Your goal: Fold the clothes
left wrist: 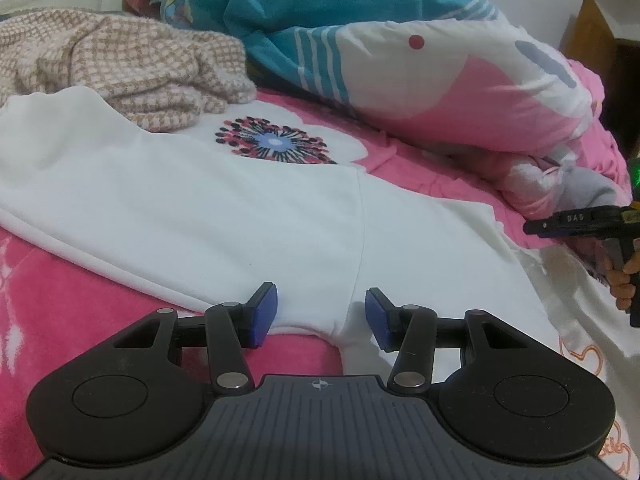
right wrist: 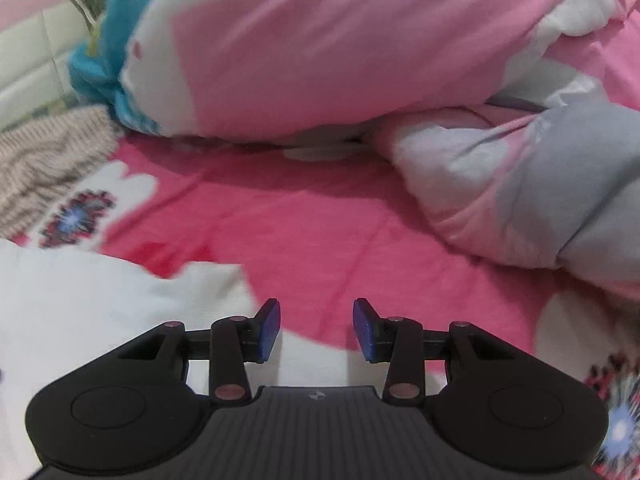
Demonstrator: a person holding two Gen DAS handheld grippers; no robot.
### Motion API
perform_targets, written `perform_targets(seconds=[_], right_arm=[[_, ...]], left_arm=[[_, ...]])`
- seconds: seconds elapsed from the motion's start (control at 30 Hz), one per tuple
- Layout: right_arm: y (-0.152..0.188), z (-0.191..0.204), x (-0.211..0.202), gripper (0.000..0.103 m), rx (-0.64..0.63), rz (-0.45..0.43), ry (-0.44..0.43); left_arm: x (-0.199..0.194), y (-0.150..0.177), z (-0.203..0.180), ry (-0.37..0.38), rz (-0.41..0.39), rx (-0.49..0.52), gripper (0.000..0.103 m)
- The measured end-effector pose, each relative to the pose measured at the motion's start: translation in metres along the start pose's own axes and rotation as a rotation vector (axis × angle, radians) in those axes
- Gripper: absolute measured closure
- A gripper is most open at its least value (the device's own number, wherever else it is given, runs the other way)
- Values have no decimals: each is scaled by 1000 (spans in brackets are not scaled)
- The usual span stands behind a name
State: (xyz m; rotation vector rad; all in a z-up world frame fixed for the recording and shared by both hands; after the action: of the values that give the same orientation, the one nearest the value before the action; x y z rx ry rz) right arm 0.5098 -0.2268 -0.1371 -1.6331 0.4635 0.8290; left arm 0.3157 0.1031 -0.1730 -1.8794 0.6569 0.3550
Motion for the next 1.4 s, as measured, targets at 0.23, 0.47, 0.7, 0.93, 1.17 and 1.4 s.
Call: perform_targets(seconds=[0.23, 0.47, 0.7, 0.93, 1.17, 1.4], right_arm=[[8, 14, 0, 59, -187, 28, -163], [16, 29, 11, 56, -314, 59, -188], [16, 33, 18, 62, -357, 88, -188], [20, 35, -7, 99, -392, 2, -57], [25, 5, 8, 100, -316, -34, 199], [8, -14, -5, 98, -129, -140, 222]], left_arm=[[4, 0, -2, -6, -6, 9, 53], [3, 0, 0, 8, -12, -7, 53], [4, 0, -1, 6, -12, -2, 52], [3, 0, 0, 9, -14, -3, 52], [3, 0, 0, 7, -14, 0, 52], [3, 0, 0, 7, -15, -1, 52]])
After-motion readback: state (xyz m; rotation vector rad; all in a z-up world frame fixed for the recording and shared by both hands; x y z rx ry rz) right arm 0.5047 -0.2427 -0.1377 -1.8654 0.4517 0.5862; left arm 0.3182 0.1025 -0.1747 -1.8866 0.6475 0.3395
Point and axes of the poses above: each gripper's, at about its wrist camera, not at the fingertips, and x roughly the way its jaws point, z to its left, y to its underside, the point moved 6 cm from there along x, roughly the way its jaws point, and after that the axes turned 8 degrees about y, right-handed, at the moved point
